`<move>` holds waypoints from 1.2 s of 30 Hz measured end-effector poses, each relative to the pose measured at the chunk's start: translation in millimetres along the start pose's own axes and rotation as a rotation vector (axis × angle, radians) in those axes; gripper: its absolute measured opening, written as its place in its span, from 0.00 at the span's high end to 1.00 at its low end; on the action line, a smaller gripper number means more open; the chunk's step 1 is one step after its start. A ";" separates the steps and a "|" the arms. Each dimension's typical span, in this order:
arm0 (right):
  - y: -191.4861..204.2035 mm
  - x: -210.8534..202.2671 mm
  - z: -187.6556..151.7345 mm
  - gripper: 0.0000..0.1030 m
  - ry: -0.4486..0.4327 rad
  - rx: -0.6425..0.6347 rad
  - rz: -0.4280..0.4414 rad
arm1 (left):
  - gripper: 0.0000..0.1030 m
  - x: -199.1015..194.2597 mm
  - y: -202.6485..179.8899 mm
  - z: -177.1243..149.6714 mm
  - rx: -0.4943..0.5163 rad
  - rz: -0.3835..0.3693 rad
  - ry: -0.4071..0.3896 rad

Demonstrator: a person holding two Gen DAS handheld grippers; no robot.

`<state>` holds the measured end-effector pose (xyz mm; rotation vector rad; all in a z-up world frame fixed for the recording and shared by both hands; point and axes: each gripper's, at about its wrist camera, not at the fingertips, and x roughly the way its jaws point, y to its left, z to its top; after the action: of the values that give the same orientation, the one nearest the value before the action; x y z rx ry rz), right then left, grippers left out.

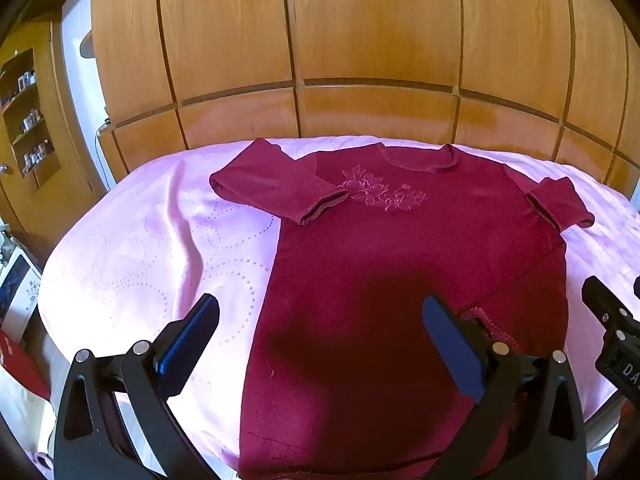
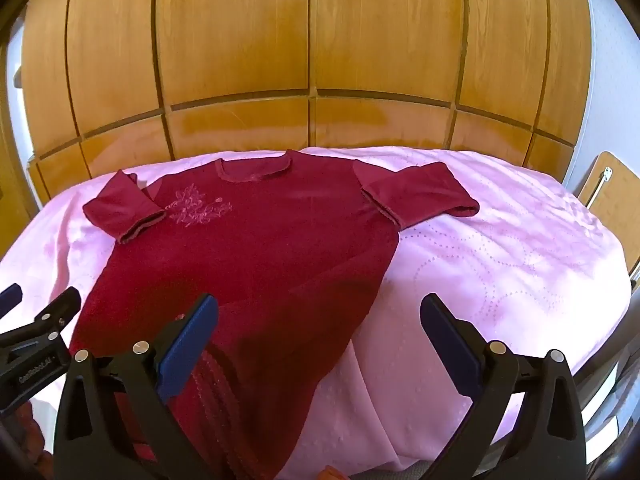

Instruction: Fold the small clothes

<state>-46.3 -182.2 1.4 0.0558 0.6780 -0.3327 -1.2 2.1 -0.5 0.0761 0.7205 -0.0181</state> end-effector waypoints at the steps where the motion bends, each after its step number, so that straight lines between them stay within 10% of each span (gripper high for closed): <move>1: -0.7 0.0 0.1 0.03 -0.001 0.000 0.000 | 0.02 1.2 -1.0 0.0 0.001 0.005 0.001; 36: 2.2 5.9 -5.3 0.03 0.036 -0.007 0.008 | 0.02 18.0 4.5 -12.4 0.005 0.017 0.033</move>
<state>-44.5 -180.9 -6.5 0.0581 0.7141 -0.3220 4.4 7.7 -21.4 0.0880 0.7523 -0.0022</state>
